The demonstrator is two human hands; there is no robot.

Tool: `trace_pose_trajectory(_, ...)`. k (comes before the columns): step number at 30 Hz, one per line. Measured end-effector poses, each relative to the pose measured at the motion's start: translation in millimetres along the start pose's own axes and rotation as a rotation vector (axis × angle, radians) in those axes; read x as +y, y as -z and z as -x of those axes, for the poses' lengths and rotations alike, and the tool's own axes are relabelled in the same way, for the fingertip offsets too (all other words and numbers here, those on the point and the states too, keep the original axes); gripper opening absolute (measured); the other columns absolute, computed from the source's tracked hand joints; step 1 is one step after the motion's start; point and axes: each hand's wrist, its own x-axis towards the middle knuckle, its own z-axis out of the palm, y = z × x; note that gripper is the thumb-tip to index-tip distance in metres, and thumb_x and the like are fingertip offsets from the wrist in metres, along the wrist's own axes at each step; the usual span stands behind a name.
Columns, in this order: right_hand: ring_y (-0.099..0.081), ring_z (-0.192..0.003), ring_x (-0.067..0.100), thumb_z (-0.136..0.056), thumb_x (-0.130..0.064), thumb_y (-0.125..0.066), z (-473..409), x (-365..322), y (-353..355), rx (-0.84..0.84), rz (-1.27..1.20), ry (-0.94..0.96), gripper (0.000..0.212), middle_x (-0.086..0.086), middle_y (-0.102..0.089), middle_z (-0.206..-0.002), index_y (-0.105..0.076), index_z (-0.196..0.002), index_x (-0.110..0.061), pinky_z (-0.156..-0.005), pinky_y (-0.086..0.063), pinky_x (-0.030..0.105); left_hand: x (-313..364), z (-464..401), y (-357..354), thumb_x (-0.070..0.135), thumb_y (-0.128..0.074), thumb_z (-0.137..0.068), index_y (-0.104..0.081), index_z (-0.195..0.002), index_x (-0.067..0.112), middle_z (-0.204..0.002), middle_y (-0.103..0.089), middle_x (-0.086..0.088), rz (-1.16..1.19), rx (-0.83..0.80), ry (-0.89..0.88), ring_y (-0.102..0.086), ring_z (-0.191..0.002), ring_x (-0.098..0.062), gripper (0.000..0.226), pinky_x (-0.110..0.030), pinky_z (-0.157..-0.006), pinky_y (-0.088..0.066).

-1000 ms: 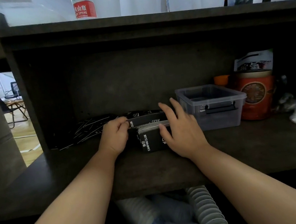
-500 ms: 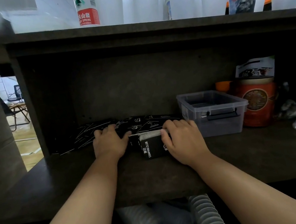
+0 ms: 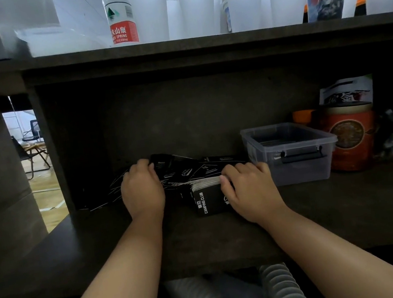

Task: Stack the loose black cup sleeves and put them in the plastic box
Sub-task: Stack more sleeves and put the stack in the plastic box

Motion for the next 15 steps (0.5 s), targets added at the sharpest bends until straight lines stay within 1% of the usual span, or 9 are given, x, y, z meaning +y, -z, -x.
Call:
trace_pose_trajectory(3, -0.058, -0.084, 0.016, -0.095, -0.045, -0.018, 0, 0, 0, 0.005, 0.002, 0.004, 0.048, -0.005, -0.064, -0.087, -0.061, -0.098, -0.024, -0.086, -0.036, 0.039, 7, 0, 9, 0.022, -0.037, -0.103, -0.049, -0.123, 0.011, -0.093, -0.055, -0.002, 0.229, 0.057, 0.184, -0.051, -0.080, -0.015, 0.026, -0.032, -0.067, -0.039)
trace_pose_trajectory(5, -0.057, -0.087, 0.016, -0.094, -0.046, -0.016, 0, 0, 1, -0.007, -0.001, 0.009, 0.050, -0.005, -0.064, -0.091, -0.061, -0.101, -0.024, -0.087, -0.036, 0.039, 11, 2, 14, 0.024, -0.033, -0.104, -0.042, -0.129, 0.012, -0.096, -0.054, -0.002, 0.343, 0.051, 0.219, -0.053, -0.082, -0.015, 0.029, -0.032, -0.068, -0.040)
trace_pose_trajectory(7, -0.057, -0.091, 0.016, -0.093, -0.047, -0.013, 0, 0, 2, -0.026, -0.006, 0.018, 0.053, -0.005, -0.064, -0.094, -0.059, -0.105, -0.026, -0.089, -0.036, 0.038, 10, 3, 12, 0.022, -0.032, -0.104, -0.042, -0.128, 0.011, -0.099, -0.056, -0.003, 0.417, 0.011, 0.222, -0.055, -0.084, -0.016, 0.028, -0.031, -0.070, -0.040)
trace_pose_trajectory(8, -0.057, -0.093, 0.015, -0.093, -0.048, -0.012, -1, 0, 3, -0.036, -0.011, 0.024, 0.053, -0.005, -0.064, -0.096, -0.059, -0.108, -0.026, -0.089, -0.036, 0.038, 8, 1, 7, 0.020, -0.033, -0.104, -0.044, -0.126, 0.011, -0.100, -0.058, -0.004, 0.484, -0.034, 0.245, -0.057, -0.083, -0.016, 0.026, -0.030, -0.069, -0.041)
trace_pose_trajectory(9, -0.058, -0.095, 0.015, -0.093, -0.048, -0.012, -1, 0, 4, -0.040, -0.016, 0.028, 0.053, -0.005, -0.065, -0.099, -0.057, -0.113, -0.027, -0.090, -0.036, 0.037, 6, 0, 2, 0.018, -0.033, -0.104, -0.048, -0.123, 0.011, -0.101, -0.060, -0.006, 0.608, -0.112, 0.287, -0.059, -0.078, -0.017, 0.025, -0.028, -0.066, -0.043)
trace_pose_trajectory(11, -0.059, -0.099, 0.016, -0.096, -0.047, -0.019, -1, 1, 5, -0.036, -0.045, 0.018, 0.049, -0.003, -0.066, -0.104, -0.050, -0.127, -0.025, -0.093, -0.037, 0.037, 4, -2, -4, 0.012, -0.034, -0.104, -0.057, -0.113, 0.013, -0.101, -0.063, -0.010, 0.872, -0.347, 0.377, -0.057, -0.063, -0.017, 0.025, -0.021, -0.054, -0.043)
trace_pose_trajectory(12, -0.059, -0.101, 0.016, -0.098, -0.046, -0.025, -1, 2, 5, -0.030, -0.072, 0.001, 0.048, -0.002, -0.066, -0.107, -0.043, -0.135, -0.023, -0.095, -0.037, 0.037, 4, -1, -6, 0.009, -0.034, -0.103, -0.060, -0.105, 0.015, -0.095, -0.064, -0.009, 0.917, -0.458, 0.373, -0.054, -0.058, -0.017, 0.027, -0.020, -0.049, -0.040)
trace_pose_trajectory(13, -0.059, -0.103, 0.016, -0.098, -0.045, -0.030, -1, 3, 5, -0.019, -0.106, -0.018, 0.050, -0.001, -0.065, -0.111, -0.034, -0.142, -0.021, -0.097, -0.038, 0.036, 5, 0, -6, 0.007, -0.035, -0.101, -0.062, -0.098, 0.019, -0.089, -0.064, -0.008, 0.892, -0.540, 0.328, -0.052, -0.056, -0.017, 0.030, -0.021, -0.050, -0.039)
trace_pose_trajectory(15, -0.058, -0.109, 0.015, -0.097, -0.044, -0.035, -1, 3, 5, 0.007, -0.165, -0.038, 0.062, -0.001, -0.061, -0.121, -0.015, -0.150, -0.020, -0.100, -0.038, 0.036, 7, 3, -4, 0.003, -0.037, -0.097, -0.064, -0.090, 0.023, -0.080, -0.063, -0.004, 0.797, -0.615, 0.254, -0.053, -0.063, -0.017, 0.034, -0.028, -0.058, -0.040)
